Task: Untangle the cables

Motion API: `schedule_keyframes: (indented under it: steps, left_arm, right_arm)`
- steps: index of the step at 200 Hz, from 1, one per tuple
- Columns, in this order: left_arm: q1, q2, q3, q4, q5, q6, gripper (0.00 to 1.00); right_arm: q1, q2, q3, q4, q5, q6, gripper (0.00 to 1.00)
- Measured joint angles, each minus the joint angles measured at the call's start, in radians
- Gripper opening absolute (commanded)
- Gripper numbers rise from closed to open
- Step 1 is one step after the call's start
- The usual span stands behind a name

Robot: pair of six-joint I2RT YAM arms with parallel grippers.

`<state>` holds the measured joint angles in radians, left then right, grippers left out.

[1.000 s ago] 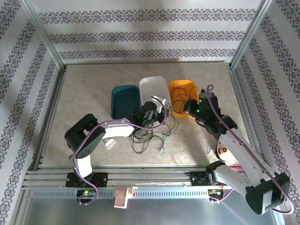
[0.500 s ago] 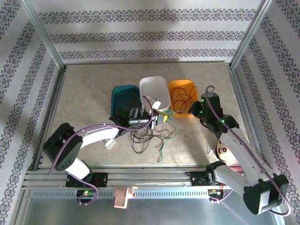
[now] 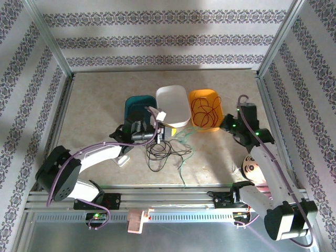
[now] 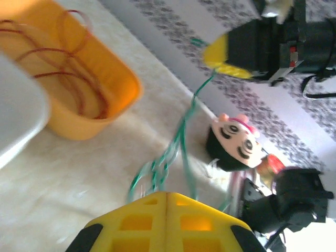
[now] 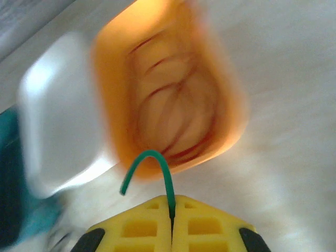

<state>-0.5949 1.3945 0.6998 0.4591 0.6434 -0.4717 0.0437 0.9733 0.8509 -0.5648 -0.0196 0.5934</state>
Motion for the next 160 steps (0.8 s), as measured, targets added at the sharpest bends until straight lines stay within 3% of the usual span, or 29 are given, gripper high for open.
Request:
schedule_keyframes:
  steps: [18,68,75,85,99,141,160]
  left_arm:
    - [0.069,-0.032,-0.031,-0.053,-0.034,0.000,0.00]
    - [0.070,-0.030,-0.027,-0.179,-0.068,0.042,0.00]
    - [0.058,-0.026,-0.017,-0.205,-0.084,0.058,0.06]
    - [0.034,-0.017,0.007,-0.245,-0.106,0.091,0.25]
    - [-0.018,0.006,0.055,-0.295,-0.135,0.141,0.37]
    - [-0.117,0.110,0.175,-0.326,-0.163,0.222,0.61]
    - [-0.131,0.171,0.216,-0.324,-0.171,0.235,0.64]
  right_arm:
    - [-0.103,-0.013,0.000,-0.014,0.127,-0.019,0.00]
    - [-0.092,-0.013,0.000,-0.027,0.162,-0.041,0.00]
    - [-0.080,-0.012,0.000,-0.027,0.158,-0.041,0.00]
    - [-0.063,-0.011,0.000,-0.026,0.146,-0.041,0.00]
    - [-0.042,-0.012,0.000,-0.015,0.110,-0.041,0.00]
    - [0.073,-0.009,-0.002,0.061,-0.051,-0.043,0.00]
    - [0.143,0.013,0.003,0.087,-0.124,-0.043,0.00]
